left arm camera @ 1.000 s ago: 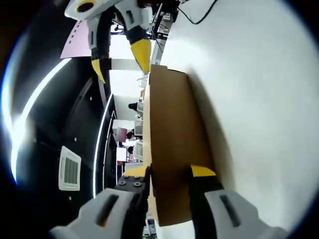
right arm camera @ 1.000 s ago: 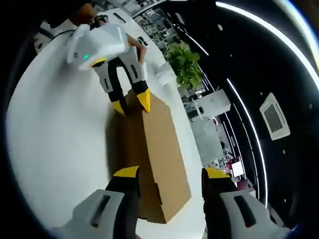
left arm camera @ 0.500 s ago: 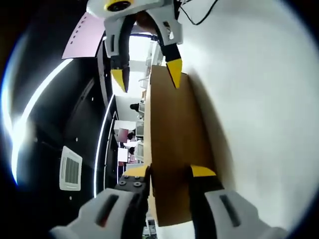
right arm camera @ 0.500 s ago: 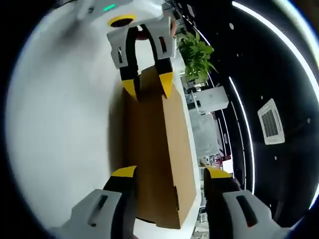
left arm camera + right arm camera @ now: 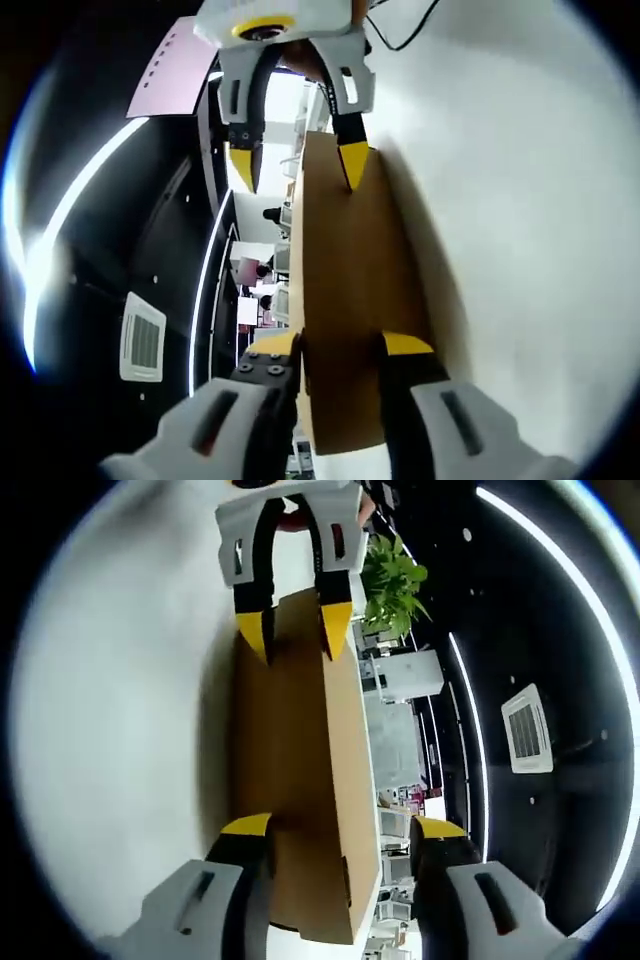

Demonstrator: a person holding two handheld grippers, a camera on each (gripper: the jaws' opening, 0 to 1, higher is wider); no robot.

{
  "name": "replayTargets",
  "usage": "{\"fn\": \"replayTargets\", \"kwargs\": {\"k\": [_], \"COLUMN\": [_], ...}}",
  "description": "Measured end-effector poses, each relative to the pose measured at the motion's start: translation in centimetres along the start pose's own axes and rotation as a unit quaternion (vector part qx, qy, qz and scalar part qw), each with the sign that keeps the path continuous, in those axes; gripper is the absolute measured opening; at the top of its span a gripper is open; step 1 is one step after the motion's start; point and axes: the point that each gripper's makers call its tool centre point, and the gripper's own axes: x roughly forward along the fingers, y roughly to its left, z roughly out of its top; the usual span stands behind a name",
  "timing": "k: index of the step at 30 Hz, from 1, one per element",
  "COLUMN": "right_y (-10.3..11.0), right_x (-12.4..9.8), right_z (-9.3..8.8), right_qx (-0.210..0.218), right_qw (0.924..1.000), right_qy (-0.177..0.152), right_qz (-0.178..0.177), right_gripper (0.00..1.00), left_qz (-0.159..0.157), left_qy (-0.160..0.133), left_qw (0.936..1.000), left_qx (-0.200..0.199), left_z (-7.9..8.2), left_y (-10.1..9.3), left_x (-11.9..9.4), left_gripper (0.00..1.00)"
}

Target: Operate the shoe box by opening the lid, removing the specified soft item, and placing it in the target area until the item is outside and the box remains undamaged.

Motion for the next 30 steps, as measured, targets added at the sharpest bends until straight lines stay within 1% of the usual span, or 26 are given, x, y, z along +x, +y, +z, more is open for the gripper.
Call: {"fn": "replayTargets", "kwargs": {"k": [1,3,6,8,11,14,18,22,25,30], "right_y": [0.0,-0.1,0.3,0.4,0.3,0.4,0.8,1.5,1.8,1.9], "right_x": [0.0,-0.1,0.0,0.8,1.1,1.3,1.2,1.1,1.2,1.2], "right_z": [0.0,0.3,0.6,0.2,0.2,0.2,0.3,0.3,0.3,0.3], "right_qx": [-0.001,-0.020,-0.037,-0.048,-0.036,-0.038,-0.038,-0.033,-0.032,-0.032], "right_qw": [1.0000,0.9998,0.9993,0.9988,0.9993,0.9991,0.9992,0.9994,0.9994,0.9994], "right_qy": [0.000,0.002,0.000,-0.003,0.006,0.009,0.008,0.009,0.013,0.011], "right_qz": [-0.001,-0.006,-0.006,-0.010,-0.012,-0.013,-0.009,0.001,0.004,0.005], "right_gripper": [0.56,0.56,0.55,0.54,0.54,0.53,0.48,0.39,0.36,0.35], "left_qz": [0.000,0.001,0.003,0.004,0.004,0.006,0.007,0.007,0.009,0.013], "left_qy": [0.000,0.001,0.001,0.000,0.000,0.000,0.000,-0.001,0.000,0.003], "left_qw": [1.0000,1.0000,1.0000,1.0000,1.0000,1.0000,1.0000,1.0000,1.0000,0.9999], "left_qx": [0.000,0.000,-0.001,-0.002,-0.002,-0.001,-0.001,-0.002,-0.002,-0.001], "left_z": [0.0,0.0,0.0,0.0,0.0,0.0,0.1,0.2,0.2,0.2], "left_y": [0.0,0.0,0.0,-0.1,-0.1,-0.1,-0.1,-0.1,-0.1,-0.1], "left_x": [0.0,0.0,0.1,0.1,0.0,0.1,0.0,-0.1,-0.1,0.0], "left_gripper": [0.30,0.30,0.30,0.30,0.30,0.30,0.30,0.30,0.30,0.30]}}
